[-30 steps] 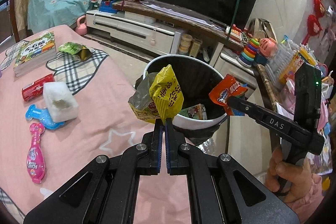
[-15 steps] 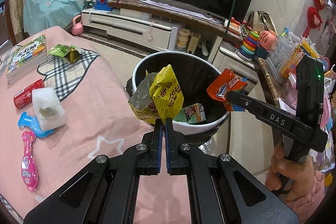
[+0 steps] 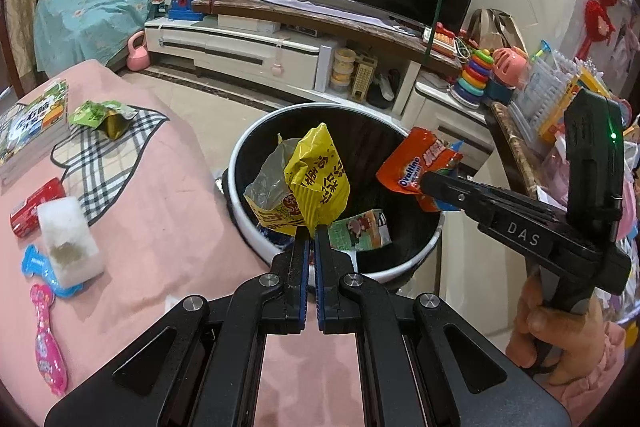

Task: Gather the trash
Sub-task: 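Carry the yellow chip bag and orange snack bag with both tools over the bin, then open both tools to drop the yellow and orange bags into the bin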

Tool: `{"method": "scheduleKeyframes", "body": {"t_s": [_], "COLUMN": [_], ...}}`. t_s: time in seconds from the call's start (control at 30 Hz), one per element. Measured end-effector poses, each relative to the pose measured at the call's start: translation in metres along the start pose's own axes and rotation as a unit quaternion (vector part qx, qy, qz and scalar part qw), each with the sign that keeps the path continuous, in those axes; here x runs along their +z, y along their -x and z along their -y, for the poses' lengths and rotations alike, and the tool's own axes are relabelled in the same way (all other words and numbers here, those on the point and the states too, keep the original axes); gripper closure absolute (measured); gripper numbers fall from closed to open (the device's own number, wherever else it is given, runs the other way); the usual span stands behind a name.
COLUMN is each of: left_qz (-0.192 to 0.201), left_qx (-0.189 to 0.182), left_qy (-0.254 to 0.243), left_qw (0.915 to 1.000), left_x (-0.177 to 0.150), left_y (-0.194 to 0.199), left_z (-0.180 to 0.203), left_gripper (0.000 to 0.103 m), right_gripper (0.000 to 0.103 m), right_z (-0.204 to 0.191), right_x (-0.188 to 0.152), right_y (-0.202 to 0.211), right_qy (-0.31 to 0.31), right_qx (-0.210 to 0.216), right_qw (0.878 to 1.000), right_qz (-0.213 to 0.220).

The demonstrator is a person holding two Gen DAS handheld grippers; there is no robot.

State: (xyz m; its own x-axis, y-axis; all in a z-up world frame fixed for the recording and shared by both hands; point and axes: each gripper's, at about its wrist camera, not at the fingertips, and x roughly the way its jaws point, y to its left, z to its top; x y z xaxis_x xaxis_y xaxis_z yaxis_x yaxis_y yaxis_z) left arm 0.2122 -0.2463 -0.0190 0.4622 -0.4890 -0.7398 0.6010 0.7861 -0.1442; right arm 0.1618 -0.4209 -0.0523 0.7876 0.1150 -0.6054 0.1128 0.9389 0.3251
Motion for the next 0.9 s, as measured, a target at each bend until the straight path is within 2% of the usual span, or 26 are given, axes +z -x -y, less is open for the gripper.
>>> {"method": "scheduleKeyframes", "body": {"t_s": [0.73, 0.8, 0.87, 0.9], "left_qz": [-0.023, -0.024, -0.015, -0.01], "left_qx": [0.002, 0.001, 0.006, 0.008], "left_qy": [0.002, 0.007, 0.013, 0.014], "left_qw": [0.9997, 0.9997, 0.9998, 0.9998], "left_x": [0.011, 0.01, 0.01, 0.01], "left_y": [-0.023, -0.022, -0.019, -0.016], "left_z": [0.002, 0.0, -0.002, -0.003], "left_gripper": [0.099, 0.09, 0.069, 0.068], "right_gripper": [0.086, 0.084, 0.067, 0.064], "right_z": [0.002, 0.002, 0.003, 0.003], "right_x": [0.011, 0.012, 0.013, 0.013], "right_y": [-0.014, -0.014, -0.013, -0.012], "right_qy": [0.017, 0.017, 0.014, 0.013], "right_qx": [-0.016, -0.015, -0.014, -0.012], "right_qw": [0.999, 0.999, 1.0, 1.0], "right_qz": [-0.024, -0.025, -0.024, -0.022]}}
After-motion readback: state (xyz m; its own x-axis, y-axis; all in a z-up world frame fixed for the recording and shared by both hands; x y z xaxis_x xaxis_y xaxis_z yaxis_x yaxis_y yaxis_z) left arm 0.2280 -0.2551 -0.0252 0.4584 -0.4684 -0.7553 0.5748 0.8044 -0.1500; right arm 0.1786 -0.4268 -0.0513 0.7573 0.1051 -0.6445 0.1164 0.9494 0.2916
